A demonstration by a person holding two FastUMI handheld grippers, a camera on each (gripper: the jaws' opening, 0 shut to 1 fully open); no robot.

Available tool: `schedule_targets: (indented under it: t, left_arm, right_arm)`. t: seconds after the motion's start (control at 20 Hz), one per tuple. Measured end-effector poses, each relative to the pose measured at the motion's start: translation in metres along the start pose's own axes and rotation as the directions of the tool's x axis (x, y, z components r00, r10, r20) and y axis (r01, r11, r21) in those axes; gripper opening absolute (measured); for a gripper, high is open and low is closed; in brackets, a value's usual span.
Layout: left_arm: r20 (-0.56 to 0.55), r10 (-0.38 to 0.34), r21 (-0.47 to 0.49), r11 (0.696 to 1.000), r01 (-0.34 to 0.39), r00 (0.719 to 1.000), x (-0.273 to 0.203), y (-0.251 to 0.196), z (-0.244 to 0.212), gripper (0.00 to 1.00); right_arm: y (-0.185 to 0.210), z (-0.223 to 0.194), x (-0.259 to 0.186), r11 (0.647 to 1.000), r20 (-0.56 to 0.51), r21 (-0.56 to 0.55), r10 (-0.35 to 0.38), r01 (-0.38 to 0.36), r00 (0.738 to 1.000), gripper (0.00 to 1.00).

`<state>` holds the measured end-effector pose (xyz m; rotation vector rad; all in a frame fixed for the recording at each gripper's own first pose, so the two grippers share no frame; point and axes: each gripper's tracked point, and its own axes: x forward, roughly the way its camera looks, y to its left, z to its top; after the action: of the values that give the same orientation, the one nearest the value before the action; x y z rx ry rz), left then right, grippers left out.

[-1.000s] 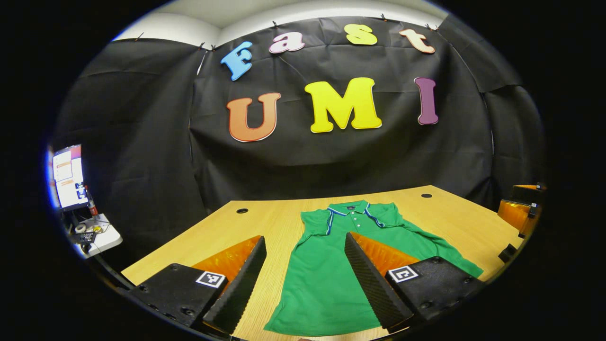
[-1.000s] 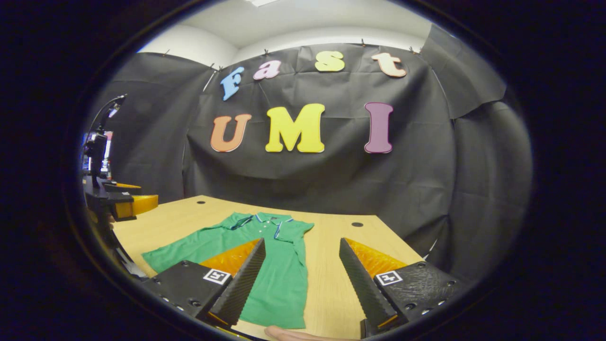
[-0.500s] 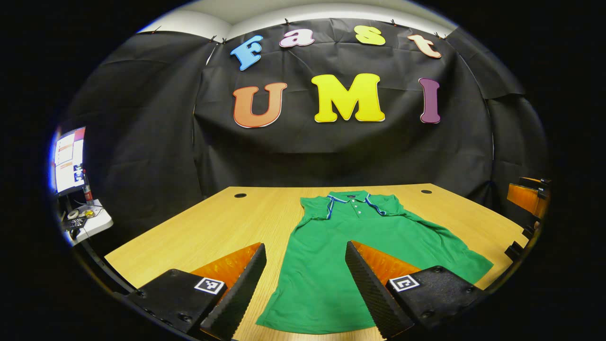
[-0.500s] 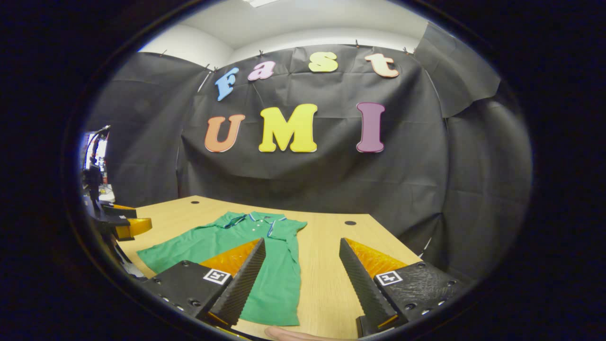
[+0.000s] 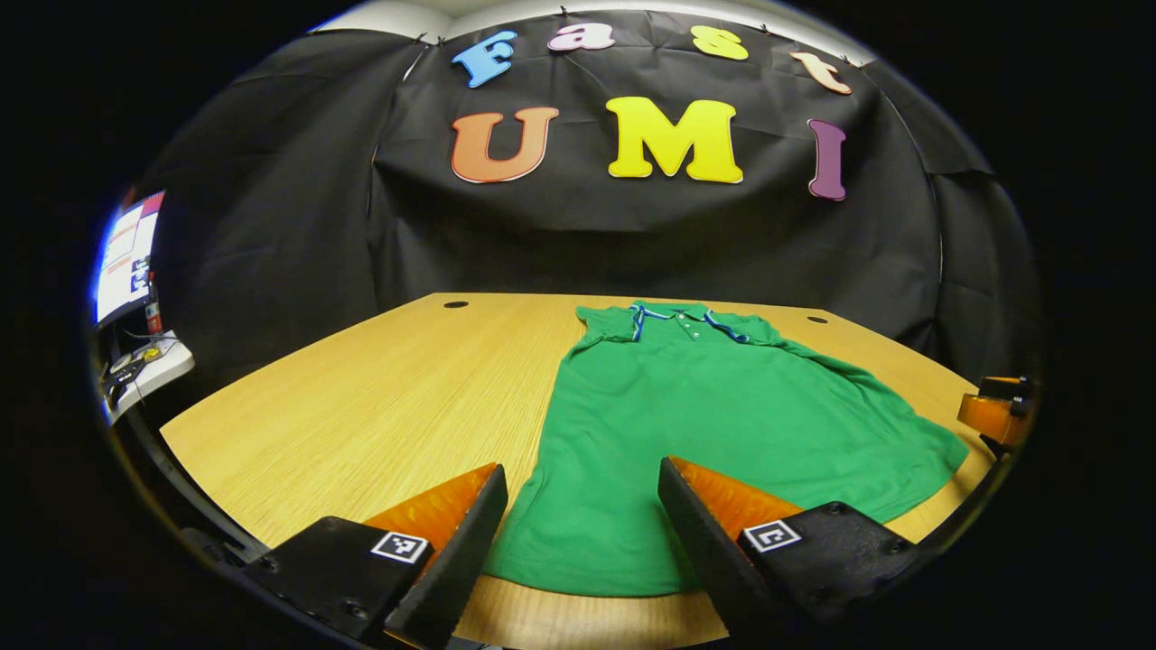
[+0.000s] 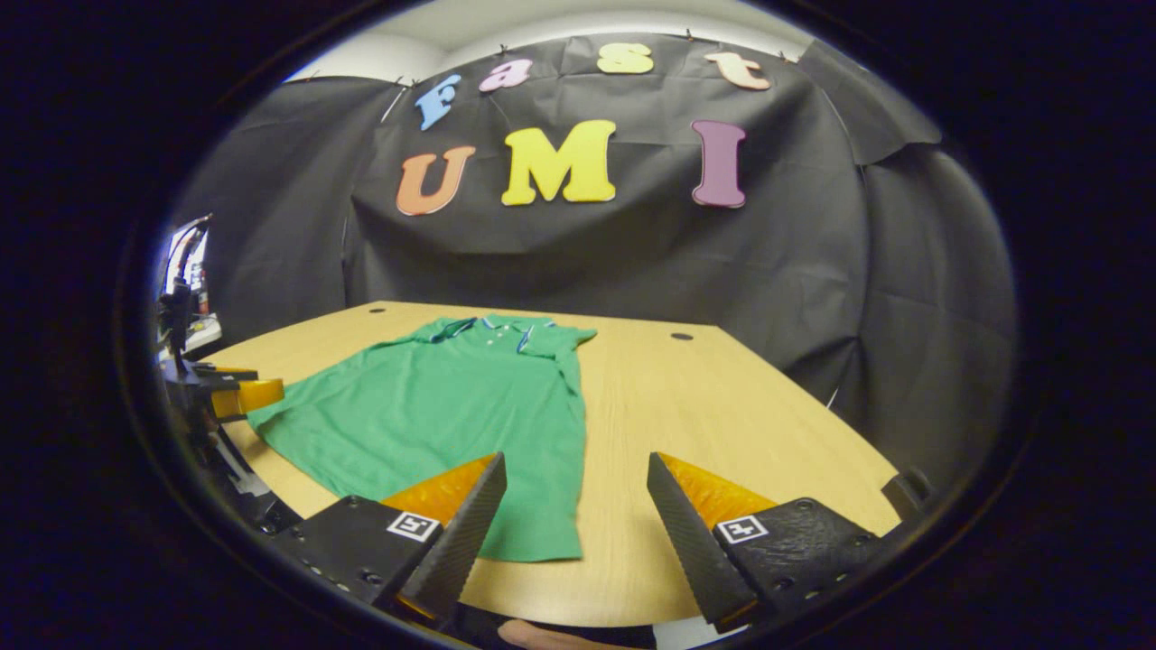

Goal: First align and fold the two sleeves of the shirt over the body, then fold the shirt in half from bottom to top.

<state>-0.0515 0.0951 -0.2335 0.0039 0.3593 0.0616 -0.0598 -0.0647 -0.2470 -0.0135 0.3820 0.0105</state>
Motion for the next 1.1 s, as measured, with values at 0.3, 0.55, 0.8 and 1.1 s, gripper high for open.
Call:
schedule_targets:
  t: [0.3, 0.55, 0.8, 1.1]
  left_arm:
    - [-0.034, 0.02, -0.006, 1.0, -0.02, 0.999, 0.01, 0.001, -0.016, 1.0]
    - [-0.073, 0.064, 0.013, 0.998, -0.063, 0.995, 0.013, 0.004, -0.018, 1.0]
    - [-0.067, 0.044, 0.027, 0.999, -0.042, 0.997, 0.023, 0.001, -0.013, 0.76]
    - [-0.072, -0.009, 0.05, 0.999, 0.012, 0.997, 0.03, -0.009, -0.01, 0.17]
  right_arm:
    - [0.002, -0.02, 0.005, 1.0, -0.053, 0.001, 0.011, -0.011, 0.999, 0.96]
    - [0.013, -0.034, 0.01, 0.997, -0.125, 0.052, 0.059, -0.053, 0.99, 0.95]
    - [0.018, -0.031, 0.02, 0.994, -0.141, 0.093, 0.067, -0.054, 0.988, 0.74]
    - [0.029, -0.027, 0.028, 0.995, -0.159, 0.04, 0.093, -0.088, 0.983, 0.02]
